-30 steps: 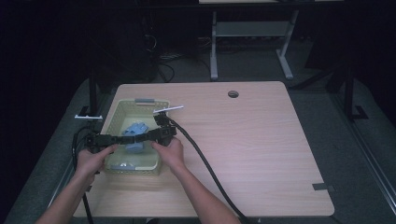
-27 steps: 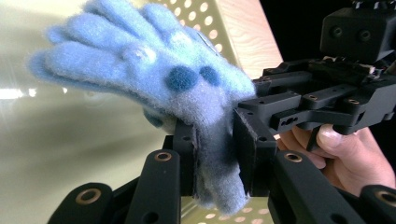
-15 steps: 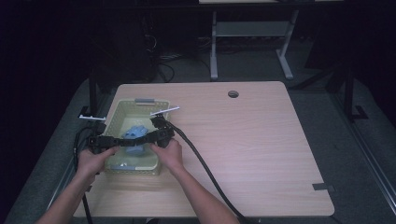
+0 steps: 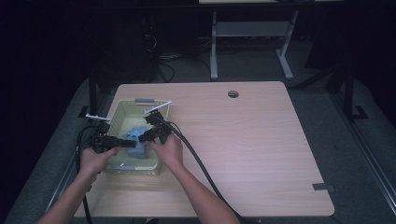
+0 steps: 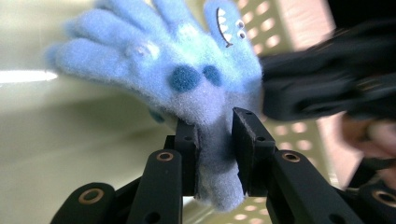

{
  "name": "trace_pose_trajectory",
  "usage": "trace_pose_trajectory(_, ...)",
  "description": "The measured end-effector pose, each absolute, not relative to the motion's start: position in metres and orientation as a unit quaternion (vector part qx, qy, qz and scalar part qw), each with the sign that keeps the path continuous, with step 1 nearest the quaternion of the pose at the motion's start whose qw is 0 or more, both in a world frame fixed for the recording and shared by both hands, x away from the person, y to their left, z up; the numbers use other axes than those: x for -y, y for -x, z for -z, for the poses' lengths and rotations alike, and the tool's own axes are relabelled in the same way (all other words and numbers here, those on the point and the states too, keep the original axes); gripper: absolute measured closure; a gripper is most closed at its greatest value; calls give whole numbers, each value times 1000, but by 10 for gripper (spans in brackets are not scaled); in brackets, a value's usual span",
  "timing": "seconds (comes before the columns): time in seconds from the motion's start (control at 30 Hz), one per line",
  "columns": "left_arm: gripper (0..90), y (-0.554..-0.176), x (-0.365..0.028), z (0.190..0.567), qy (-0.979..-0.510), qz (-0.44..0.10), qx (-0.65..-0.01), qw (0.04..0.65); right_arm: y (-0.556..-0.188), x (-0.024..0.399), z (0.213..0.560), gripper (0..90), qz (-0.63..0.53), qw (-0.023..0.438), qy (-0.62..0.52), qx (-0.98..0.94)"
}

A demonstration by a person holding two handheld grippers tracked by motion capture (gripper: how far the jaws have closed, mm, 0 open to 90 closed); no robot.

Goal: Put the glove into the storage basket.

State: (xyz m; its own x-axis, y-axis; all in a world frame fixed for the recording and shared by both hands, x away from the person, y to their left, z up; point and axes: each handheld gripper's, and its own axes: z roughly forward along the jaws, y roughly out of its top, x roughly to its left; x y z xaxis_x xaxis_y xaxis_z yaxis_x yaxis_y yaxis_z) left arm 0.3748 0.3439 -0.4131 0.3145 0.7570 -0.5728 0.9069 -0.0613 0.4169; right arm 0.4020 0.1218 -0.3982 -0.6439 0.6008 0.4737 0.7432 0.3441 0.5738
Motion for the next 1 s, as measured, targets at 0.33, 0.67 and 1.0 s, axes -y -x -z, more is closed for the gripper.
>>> trace_pose_trajectory(0.33, 673, -390, -316, 417, -783, 56, -580, 216, -392, -91, 376, 690, 427, 82, 399, 807)
trace_pose_trajectory(0.67, 639, -389, -324, 392, -770, 32, -581, 263, -386, -60, 372, 680, 458, 108, 409, 782)
trace_pose_trajectory(1.0, 776, -398, -303, 414, -804, 23, -565, 182, -384, -45, 379, 680, 476, 122, 414, 766)
